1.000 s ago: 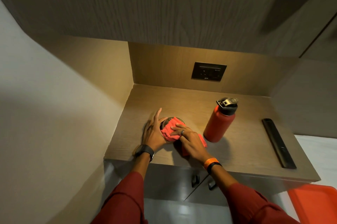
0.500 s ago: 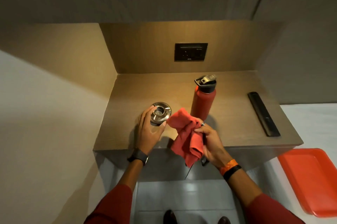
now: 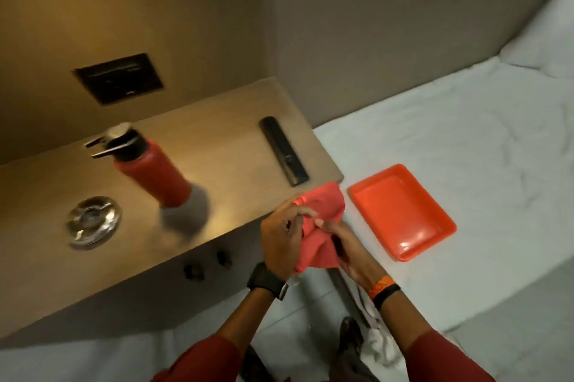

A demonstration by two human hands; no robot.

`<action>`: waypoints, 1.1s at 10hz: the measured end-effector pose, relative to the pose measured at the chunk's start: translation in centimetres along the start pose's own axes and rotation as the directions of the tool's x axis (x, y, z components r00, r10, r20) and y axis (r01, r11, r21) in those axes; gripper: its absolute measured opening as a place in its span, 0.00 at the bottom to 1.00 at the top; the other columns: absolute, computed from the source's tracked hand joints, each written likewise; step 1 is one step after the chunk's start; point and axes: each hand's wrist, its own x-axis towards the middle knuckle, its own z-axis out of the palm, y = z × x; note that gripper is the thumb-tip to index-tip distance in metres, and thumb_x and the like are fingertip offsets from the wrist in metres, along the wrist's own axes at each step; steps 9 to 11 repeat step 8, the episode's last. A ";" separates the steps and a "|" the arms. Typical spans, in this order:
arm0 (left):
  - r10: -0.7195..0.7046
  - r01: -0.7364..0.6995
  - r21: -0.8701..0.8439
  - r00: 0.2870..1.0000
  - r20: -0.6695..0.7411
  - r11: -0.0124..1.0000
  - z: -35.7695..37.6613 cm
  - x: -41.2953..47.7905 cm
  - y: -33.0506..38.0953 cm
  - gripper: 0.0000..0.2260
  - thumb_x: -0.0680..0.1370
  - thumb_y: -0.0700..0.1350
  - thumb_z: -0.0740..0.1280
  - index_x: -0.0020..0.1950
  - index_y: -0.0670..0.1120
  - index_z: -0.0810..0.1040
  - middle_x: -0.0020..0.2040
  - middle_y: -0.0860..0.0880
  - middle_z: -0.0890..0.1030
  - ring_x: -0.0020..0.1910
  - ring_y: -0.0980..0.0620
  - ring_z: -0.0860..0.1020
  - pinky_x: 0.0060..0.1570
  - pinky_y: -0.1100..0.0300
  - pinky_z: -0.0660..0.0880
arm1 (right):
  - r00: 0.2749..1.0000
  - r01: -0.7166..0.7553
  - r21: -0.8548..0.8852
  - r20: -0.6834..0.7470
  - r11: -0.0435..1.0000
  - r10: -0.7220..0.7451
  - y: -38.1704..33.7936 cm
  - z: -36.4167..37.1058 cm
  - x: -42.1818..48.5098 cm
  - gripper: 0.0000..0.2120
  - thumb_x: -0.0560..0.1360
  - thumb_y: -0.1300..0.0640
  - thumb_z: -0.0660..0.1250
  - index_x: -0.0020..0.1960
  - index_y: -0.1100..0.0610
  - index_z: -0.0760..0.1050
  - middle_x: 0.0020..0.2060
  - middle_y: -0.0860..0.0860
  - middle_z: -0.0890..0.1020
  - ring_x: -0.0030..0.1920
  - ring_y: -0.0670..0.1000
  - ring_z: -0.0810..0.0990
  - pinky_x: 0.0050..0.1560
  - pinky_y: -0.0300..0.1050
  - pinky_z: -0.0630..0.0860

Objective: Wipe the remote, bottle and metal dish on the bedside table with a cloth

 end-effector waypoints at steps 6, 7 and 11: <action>-0.465 0.294 0.367 0.659 0.591 0.882 37.6 5.2 -16.6 0.51 0.74 0.30 0.72 0.81 0.49 0.38 0.81 0.48 0.31 0.78 0.55 0.45 0.70 0.66 0.60 | 0.936 -0.172 -0.746 -0.328 0.644 -0.130 -2.0 -35.6 13.3 0.24 0.70 0.75 0.62 0.64 0.62 0.77 0.53 0.56 0.83 0.50 0.57 0.80 0.55 0.55 0.77; -0.446 0.006 0.612 0.690 0.570 0.791 39.9 4.7 -19.7 0.41 0.77 0.32 0.70 0.82 0.44 0.47 0.81 0.39 0.36 0.81 0.42 0.46 0.75 0.53 0.63 | 0.945 -0.220 -0.877 -0.300 0.427 -0.129 1.0 -37.1 15.6 0.16 0.72 0.71 0.65 0.60 0.67 0.75 0.50 0.60 0.77 0.47 0.59 0.76 0.48 0.58 0.76; -0.383 -0.159 0.680 0.725 0.572 0.715 40.0 4.3 -20.0 0.40 0.78 0.37 0.71 0.81 0.40 0.48 0.81 0.36 0.37 0.80 0.33 0.41 0.78 0.42 0.58 | 0.910 -0.324 -0.924 -0.363 0.205 -0.198 2.0 -37.2 15.5 0.24 0.75 0.60 0.69 0.69 0.63 0.68 0.60 0.62 0.71 0.58 0.63 0.73 0.50 0.59 0.79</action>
